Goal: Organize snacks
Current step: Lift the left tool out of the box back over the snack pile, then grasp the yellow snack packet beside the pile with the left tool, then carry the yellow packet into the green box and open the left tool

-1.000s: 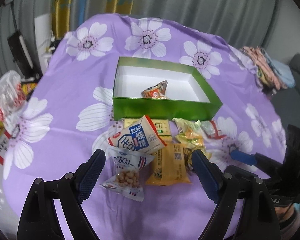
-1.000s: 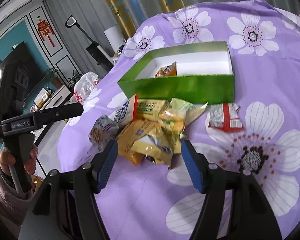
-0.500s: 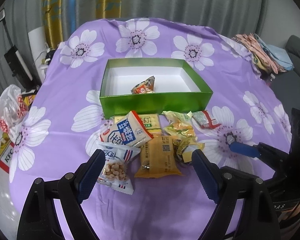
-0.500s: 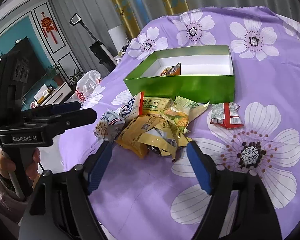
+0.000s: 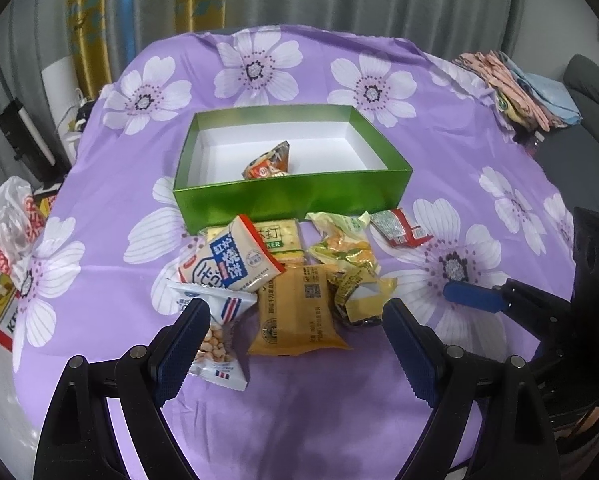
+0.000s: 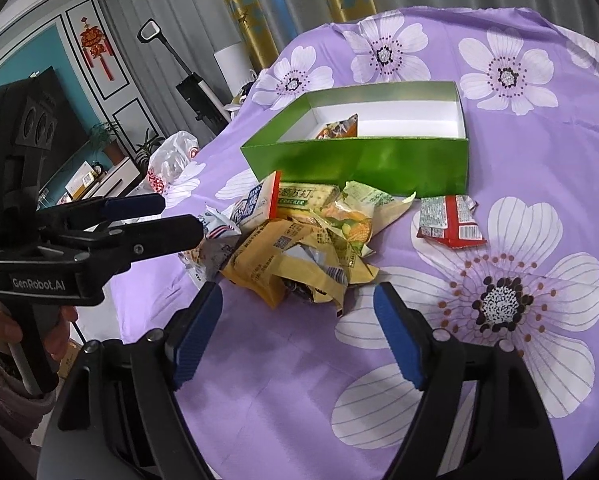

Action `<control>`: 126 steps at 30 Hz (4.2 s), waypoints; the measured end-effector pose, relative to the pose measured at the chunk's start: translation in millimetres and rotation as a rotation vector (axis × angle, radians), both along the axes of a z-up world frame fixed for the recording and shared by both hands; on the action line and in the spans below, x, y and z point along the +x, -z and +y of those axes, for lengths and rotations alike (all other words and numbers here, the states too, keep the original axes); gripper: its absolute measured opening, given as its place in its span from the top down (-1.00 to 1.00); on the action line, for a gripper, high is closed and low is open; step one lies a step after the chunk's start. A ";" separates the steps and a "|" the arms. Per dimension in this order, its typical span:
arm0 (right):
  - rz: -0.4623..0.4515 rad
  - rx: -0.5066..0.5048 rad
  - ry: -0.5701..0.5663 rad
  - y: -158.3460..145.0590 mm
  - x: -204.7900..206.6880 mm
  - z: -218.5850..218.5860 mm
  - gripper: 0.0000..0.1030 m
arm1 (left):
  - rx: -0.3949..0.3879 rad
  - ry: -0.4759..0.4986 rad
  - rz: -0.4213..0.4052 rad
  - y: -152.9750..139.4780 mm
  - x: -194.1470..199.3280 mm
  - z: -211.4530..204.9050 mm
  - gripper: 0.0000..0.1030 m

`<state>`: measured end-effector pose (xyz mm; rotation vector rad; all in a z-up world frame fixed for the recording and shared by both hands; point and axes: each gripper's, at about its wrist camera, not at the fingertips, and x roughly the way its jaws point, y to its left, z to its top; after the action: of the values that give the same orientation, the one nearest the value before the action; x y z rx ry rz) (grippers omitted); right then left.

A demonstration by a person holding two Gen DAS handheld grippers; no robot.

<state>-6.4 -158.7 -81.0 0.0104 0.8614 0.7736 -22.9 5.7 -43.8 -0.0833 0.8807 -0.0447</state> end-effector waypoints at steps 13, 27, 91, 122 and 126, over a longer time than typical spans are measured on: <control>0.040 -0.008 -0.006 19.9 11.6 0.8 -0.52 | -0.066 0.064 0.055 21.1 12.8 -7.1 -0.71; 0.079 0.008 -0.036 38.1 23.9 9.7 -0.52 | -0.220 0.154 0.123 47.8 32.4 -18.1 -0.71; -0.139 0.101 -0.025 -37.6 41.0 23.0 0.16 | -0.224 0.189 -0.038 -20.7 54.9 -17.9 -0.01; -0.060 0.022 0.106 -16.4 173.9 46.8 -0.19 | -0.377 0.049 0.068 10.2 199.3 34.0 -0.49; -0.075 0.048 0.135 -26.4 164.3 27.4 -0.23 | -0.363 0.032 0.027 -3.5 185.2 45.0 -0.51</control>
<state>158.0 -131.3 -54.6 0.0812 0.7626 0.6640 162.3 50.7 -40.3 -0.4093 0.8937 -0.2334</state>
